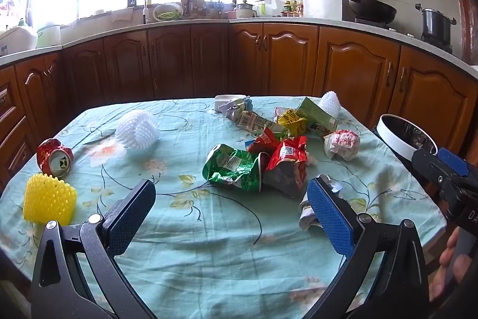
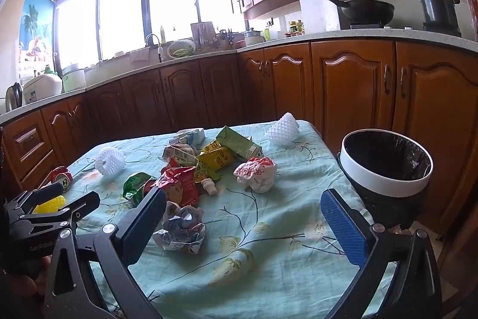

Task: Collect trash
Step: 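Move both tools toward the trash pile on the table, then grasp the red chip bag with the left tool while the right tool grasps the crumpled red-white wrapper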

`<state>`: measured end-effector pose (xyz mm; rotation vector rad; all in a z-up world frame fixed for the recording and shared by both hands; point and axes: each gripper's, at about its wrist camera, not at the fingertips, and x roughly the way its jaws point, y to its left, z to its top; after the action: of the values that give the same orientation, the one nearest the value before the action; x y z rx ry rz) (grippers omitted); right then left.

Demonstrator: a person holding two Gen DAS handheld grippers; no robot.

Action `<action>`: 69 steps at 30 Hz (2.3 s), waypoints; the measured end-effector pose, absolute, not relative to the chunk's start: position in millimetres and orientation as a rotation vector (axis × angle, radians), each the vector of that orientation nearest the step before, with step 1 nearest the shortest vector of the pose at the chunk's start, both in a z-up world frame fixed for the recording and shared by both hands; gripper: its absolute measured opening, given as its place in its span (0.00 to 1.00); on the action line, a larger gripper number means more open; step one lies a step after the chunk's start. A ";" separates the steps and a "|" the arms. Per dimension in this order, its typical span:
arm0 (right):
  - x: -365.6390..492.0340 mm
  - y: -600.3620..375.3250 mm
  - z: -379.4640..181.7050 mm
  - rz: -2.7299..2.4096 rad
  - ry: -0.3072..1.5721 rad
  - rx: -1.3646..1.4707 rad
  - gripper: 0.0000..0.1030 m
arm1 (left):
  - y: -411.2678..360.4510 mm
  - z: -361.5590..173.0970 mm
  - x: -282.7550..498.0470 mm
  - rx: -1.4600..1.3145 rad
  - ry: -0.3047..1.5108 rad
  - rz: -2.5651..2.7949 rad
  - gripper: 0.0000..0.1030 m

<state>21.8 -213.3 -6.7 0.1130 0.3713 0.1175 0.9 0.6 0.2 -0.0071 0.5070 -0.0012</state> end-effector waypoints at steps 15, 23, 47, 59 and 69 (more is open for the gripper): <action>23.8 -213.1 -9.8 0.125 0.382 0.117 1.00 | 1.6 -0.5 1.3 -0.013 0.506 -0.004 1.00; 28.8 -215.4 -11.8 0.132 0.397 0.126 1.00 | -0.9 -5.4 9.2 -0.013 0.516 -0.008 1.00; 86.2 -240.8 -17.0 0.221 0.543 0.254 0.97 | -26.1 -2.8 61.1 0.046 0.586 -0.158 0.89; 172.0 -253.5 -42.5 0.237 0.740 0.321 0.77 | -46.2 -17.5 115.7 0.075 0.734 -0.225 0.77; 194.4 -253.8 -66.8 0.298 0.804 0.392 0.31 | -53.6 -28.9 129.5 0.091 0.760 -0.259 0.29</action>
<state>194.4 -253.8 -66.8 0.3916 0.8038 0.2985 129.5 -53.6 -28.9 0.0909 0.7603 -0.2586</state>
